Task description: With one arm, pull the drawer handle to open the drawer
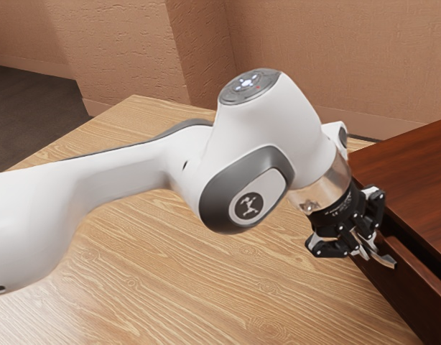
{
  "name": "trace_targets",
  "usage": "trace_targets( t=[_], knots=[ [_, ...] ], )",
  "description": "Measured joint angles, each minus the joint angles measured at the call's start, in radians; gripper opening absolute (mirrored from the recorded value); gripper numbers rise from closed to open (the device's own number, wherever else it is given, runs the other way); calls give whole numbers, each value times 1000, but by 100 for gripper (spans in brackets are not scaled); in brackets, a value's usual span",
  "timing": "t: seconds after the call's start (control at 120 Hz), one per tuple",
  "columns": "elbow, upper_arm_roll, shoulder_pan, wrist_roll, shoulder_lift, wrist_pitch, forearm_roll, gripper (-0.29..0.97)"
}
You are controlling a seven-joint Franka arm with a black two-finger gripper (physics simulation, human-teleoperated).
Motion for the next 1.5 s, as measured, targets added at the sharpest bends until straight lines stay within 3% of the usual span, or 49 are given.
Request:
trace_targets(
  t=[1.5],
  knots=[
    [-318, 3, 8, -12, -274, 53, -7, -11]
  ],
)
